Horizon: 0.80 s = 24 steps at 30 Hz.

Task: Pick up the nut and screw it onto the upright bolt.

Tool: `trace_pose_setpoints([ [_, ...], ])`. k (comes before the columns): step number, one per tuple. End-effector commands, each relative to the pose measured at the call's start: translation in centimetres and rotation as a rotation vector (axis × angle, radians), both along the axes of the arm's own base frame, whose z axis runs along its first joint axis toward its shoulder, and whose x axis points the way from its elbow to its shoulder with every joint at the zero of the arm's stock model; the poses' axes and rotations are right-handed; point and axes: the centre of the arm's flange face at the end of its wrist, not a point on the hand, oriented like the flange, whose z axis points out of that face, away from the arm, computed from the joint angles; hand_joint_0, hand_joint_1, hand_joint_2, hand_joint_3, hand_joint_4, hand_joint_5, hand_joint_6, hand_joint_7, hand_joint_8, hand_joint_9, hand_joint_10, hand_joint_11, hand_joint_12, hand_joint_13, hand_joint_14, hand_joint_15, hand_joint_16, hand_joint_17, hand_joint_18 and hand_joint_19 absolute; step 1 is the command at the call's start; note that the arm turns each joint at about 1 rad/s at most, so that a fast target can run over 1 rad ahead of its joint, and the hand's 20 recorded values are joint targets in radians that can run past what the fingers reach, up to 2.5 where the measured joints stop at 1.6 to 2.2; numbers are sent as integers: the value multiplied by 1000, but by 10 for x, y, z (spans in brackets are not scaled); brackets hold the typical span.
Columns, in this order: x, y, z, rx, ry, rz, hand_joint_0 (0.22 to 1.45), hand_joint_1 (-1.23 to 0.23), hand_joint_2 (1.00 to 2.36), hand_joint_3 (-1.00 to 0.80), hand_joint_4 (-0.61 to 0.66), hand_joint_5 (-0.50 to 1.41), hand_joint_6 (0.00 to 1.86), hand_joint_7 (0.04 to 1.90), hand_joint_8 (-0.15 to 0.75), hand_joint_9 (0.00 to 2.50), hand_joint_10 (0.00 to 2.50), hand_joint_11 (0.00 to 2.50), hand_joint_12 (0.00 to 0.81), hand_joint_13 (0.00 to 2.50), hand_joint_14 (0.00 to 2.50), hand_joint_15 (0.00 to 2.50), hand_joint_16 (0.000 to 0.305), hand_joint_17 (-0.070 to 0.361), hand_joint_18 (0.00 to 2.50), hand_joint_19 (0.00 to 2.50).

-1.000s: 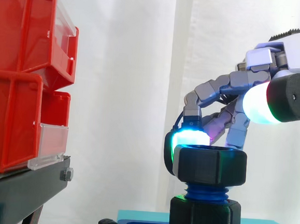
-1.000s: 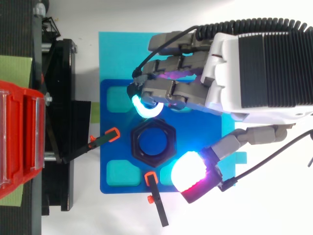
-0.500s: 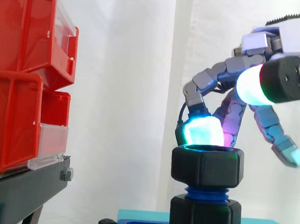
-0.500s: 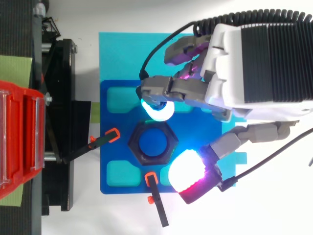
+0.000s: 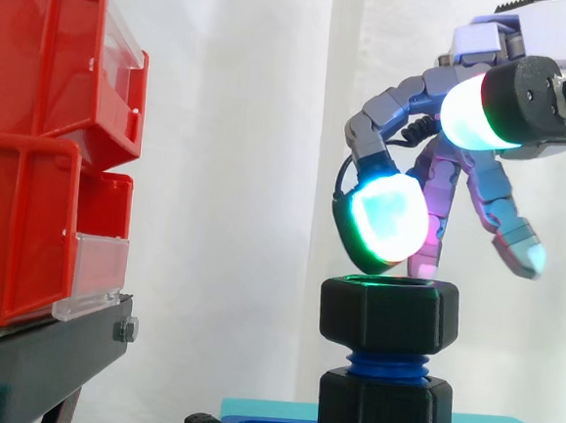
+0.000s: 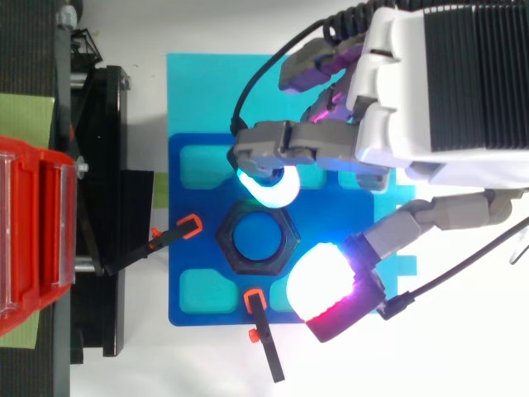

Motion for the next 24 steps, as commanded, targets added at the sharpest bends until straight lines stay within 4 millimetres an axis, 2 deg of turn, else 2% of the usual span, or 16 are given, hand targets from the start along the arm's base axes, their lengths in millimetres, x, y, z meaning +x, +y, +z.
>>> trace_pose_setpoints([
  [1, 0, -2, 3, 0, -5, -2, 485, -374, 1000, -500, 250, -28, 505, 940, 264, 1530, 10, 254, 291, 1076, 4, 103, 33, 73, 747, 136],
  [4, 2, -4, 11, -2, -19, -2, 481, -379, 1000, -500, 240, -69, 504, 855, 265, 1404, 9, 232, 310, 975, 3, 81, 37, 83, 713, 159],
  [13, 4, 0, 8, -3, -24, 6, 457, -387, 1000, -500, 167, -157, 502, 696, 256, 901, 0, 31, 367, 576, 0, 0, 49, 111, 489, 123],
  [20, 7, 6, 5, -2, -31, 13, 448, -382, 1000, -500, 151, -169, 502, 660, 252, 704, 0, 0, 377, 403, 0, 0, 52, 116, 276, 29],
  [22, 5, 8, 0, -1, -22, 16, 444, -375, 1000, -500, 148, -171, 502, 651, 249, 660, 0, 0, 377, 323, 0, 0, 52, 118, 168, 0],
  [24, 0, 9, -17, -4, 7, 18, 441, -372, 1000, -500, 141, -174, 501, 641, 248, 632, 0, 0, 376, 278, 0, 0, 53, 118, 99, 0],
])
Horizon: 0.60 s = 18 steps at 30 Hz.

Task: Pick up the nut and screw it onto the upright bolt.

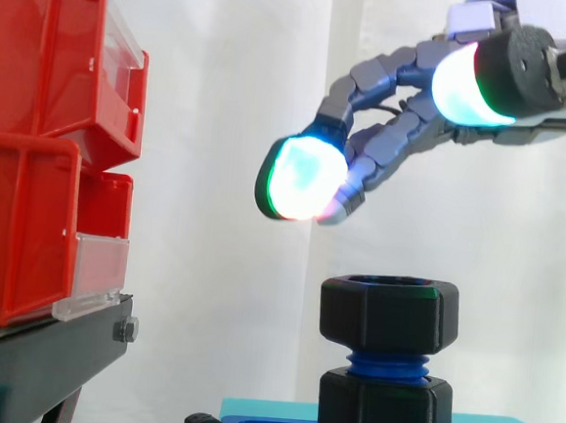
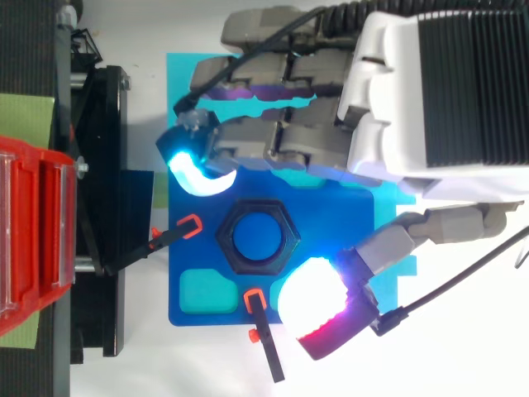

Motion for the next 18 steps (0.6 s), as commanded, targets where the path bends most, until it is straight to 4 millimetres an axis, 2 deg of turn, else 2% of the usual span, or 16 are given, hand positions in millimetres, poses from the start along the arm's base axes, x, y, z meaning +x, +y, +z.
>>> trace_pose_setpoints([
  [1, -5, 1, -17, -2, 26, 1, 440, -372, 1000, -500, 134, -178, 501, 631, 243, 575, 0, 0, 377, 223, 0, 0, 53, 119, 6, 0],
  [3, -6, 1, -27, 4, 25, 2, 436, -366, 1000, -500, 123, -183, 501, 617, 238, 536, 0, 0, 374, 164, 0, 0, 53, 119, 0, 0],
  [7, -3, 2, -26, 20, -5, 2, 430, -340, 1000, -500, 99, -212, 501, 590, 229, 385, 0, 0, 372, 0, 0, 0, 55, 123, 0, 0],
  [10, -3, 1, -28, 21, -2, 0, 430, -338, 1000, -500, 94, -216, 501, 587, 218, 291, 0, 0, 369, 0, 0, 0, 55, 125, 0, 0],
  [18, -6, 2, -32, 19, 16, 2, 434, -342, 1000, -500, 149, -175, 502, 671, 241, 345, 0, 0, 371, 0, 0, 0, 55, 125, 0, 0],
])
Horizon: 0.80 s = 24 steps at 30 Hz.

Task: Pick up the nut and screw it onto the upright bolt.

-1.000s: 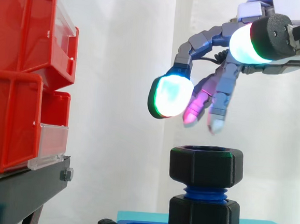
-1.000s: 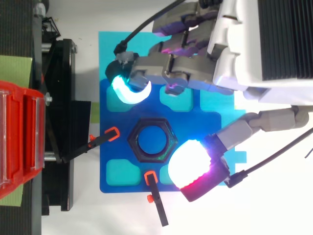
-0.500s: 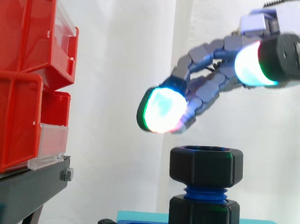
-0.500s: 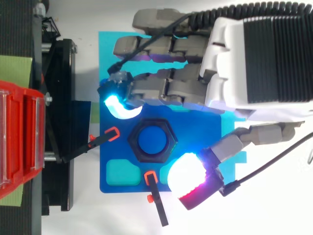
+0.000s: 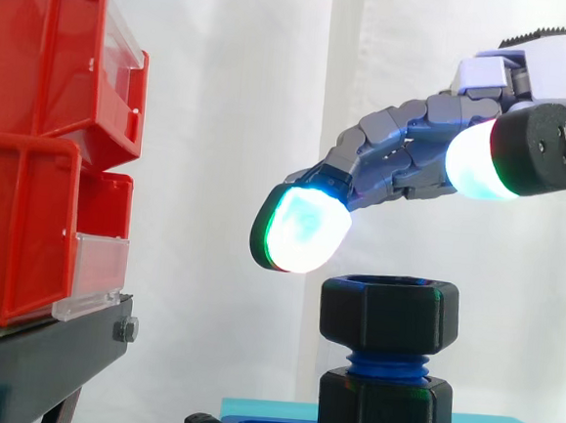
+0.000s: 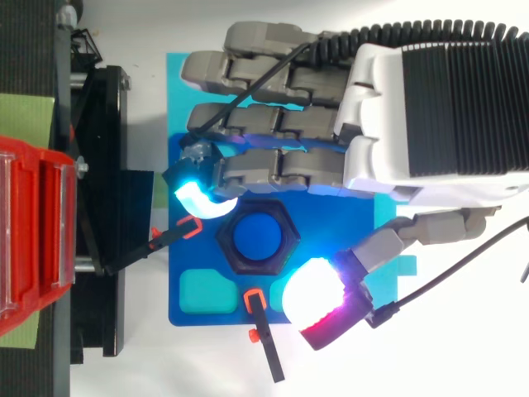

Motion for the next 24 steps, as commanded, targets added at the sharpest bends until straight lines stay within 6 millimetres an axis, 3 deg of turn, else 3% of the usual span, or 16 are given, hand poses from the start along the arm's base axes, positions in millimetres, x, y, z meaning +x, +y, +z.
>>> trace_pose_setpoints([
  [1, -2, 1, -4, -1, 11, 1, 435, -345, 1000, -500, 156, -169, 502, 685, 243, 369, 0, 0, 372, 0, 0, 0, 55, 124, 0, 0],
  [9, -5, 0, -12, -3, 24, -2, 452, -384, 1000, -500, 197, -130, 502, 757, 252, 532, 0, 0, 360, 110, 0, 0, 50, 113, 0, 0],
  [16, -5, 0, -13, -3, 26, -2, 474, -406, 1000, -500, 265, -47, 505, 966, 271, 826, 0, 0, 340, 338, 0, 0, 41, 93, 16, 0],
  [24, -5, -2, -13, -1, 26, -1, 496, -429, 1000, -500, 202, 13, 505, 1108, 259, 1072, 1, 18, 310, 509, 0, 0, 34, 78, 189, 0],
])
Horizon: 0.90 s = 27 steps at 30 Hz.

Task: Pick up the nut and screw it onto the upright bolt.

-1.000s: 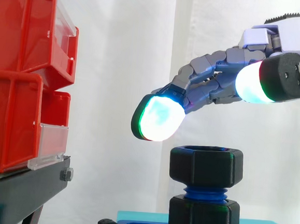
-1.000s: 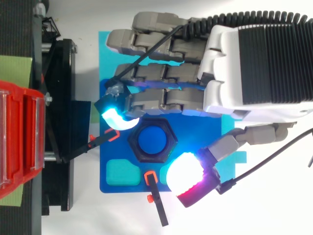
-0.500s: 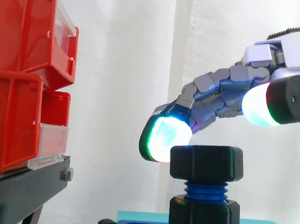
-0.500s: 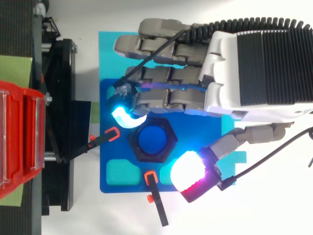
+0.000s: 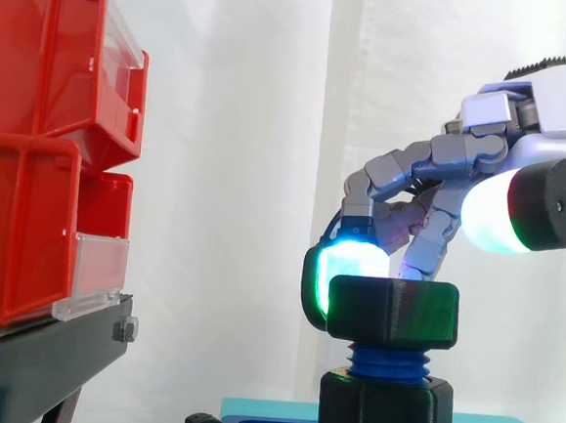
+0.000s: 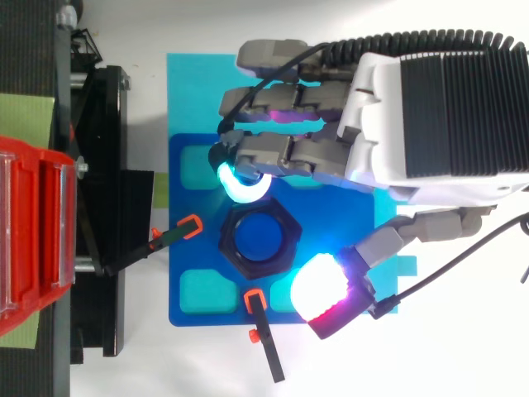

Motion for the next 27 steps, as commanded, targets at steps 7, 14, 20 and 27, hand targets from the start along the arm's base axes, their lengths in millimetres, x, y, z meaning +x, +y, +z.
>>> trace_pose_setpoints([
  [7, 0, -4, 1, 0, -3, -7, 509, -439, 1000, -500, 133, 58, 505, 1207, 222, 1341, 0, 56, 277, 669, 0, 0, 30, 67, 346, 0],
  [14, -1, -5, 1, 0, 0, -8, 515, -447, 1000, -500, 112, 88, 505, 1271, 158, 1572, 3, 79, 238, 852, 0, 0, 24, 54, 560, 8],
  [20, 3, -9, 12, 1, -17, -13, 514, -451, 1000, -500, 99, 104, 504, 1335, 131, 1761, 5, 123, 189, 1029, 0, 0, 20, 44, 814, 116],
  [27, 1, -15, 21, -3, 15, -20, 503, -453, 1000, -500, 79, 111, 503, 1383, 176, 1941, 8, 213, 179, 1250, 0, 0, 16, 35, 975, 173],
])
